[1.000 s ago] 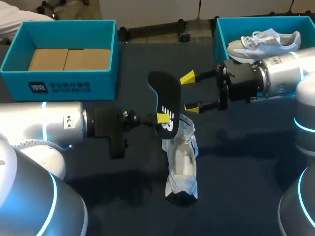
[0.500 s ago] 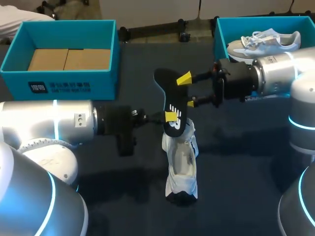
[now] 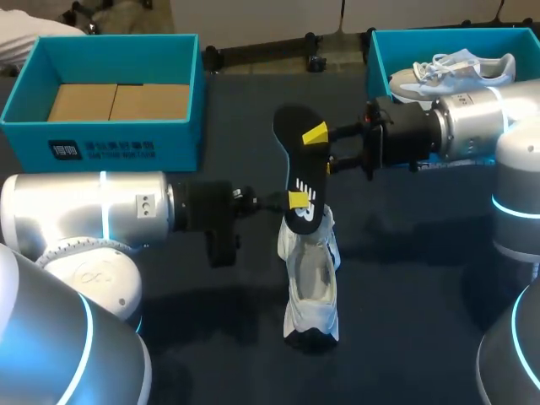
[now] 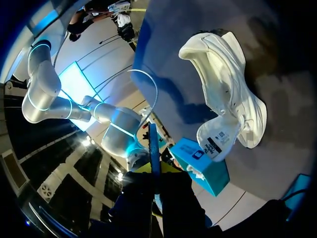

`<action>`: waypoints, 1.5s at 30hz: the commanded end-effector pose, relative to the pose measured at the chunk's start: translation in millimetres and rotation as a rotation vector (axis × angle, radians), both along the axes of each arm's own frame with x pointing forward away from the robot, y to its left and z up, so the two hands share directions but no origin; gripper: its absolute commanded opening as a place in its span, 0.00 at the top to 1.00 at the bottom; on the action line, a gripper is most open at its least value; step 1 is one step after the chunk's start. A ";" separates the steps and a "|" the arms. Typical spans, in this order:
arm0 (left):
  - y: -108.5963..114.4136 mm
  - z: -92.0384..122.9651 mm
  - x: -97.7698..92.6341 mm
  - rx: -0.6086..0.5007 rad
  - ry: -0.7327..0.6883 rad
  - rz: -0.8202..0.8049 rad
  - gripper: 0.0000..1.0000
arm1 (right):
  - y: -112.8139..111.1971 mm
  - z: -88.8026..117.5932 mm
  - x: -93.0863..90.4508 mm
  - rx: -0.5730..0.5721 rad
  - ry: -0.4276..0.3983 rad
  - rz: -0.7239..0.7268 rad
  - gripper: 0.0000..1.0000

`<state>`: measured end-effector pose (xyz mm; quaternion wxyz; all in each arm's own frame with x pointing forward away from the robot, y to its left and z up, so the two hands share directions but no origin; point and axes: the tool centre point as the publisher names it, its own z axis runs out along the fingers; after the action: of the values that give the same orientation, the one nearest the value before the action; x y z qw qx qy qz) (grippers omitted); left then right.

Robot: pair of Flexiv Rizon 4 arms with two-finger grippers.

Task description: Take the shoe out of the shoebox, open the shoe tongue, remove and reinsert the insole, then place the shoe into the shoebox

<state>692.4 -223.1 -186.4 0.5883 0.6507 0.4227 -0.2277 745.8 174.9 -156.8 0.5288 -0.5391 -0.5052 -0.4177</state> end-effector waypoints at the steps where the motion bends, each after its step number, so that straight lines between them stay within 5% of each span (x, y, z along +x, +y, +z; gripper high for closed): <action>1: -2.2 0.4 -1.3 -0.005 -0.005 0.011 1.00 | 3.4 -1.9 0.5 0.003 0.000 -0.004 0.59; 20: -2.5 -0.7 0.3 -0.021 -0.010 0.030 1.00 | 0.7 -5.2 8.9 0.026 0.007 -0.081 0.78; 25: -1.4 -1.3 0.4 -0.028 -0.004 0.032 1.00 | 1.9 -6.0 9.9 0.033 0.011 -0.092 1.00; 33: -1.1 -3.4 1.2 -0.045 0.081 0.029 0.99 | 3.0 -5.7 10.2 0.025 0.001 -0.087 1.00; 35: 0.7 -2.5 2.3 -0.051 0.133 0.036 0.00 | 3.1 -5.4 9.7 0.023 -0.005 -0.080 1.00; 45: 41.8 4.3 4.3 -0.062 0.322 0.038 0.00 | -1.9 -13.4 2.8 0.022 -0.011 -0.066 1.00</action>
<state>701.1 -208.8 -191.1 0.5514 0.5701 0.5156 -0.3243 750.5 175.1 -166.9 0.5179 -0.5482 -0.4851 -0.4426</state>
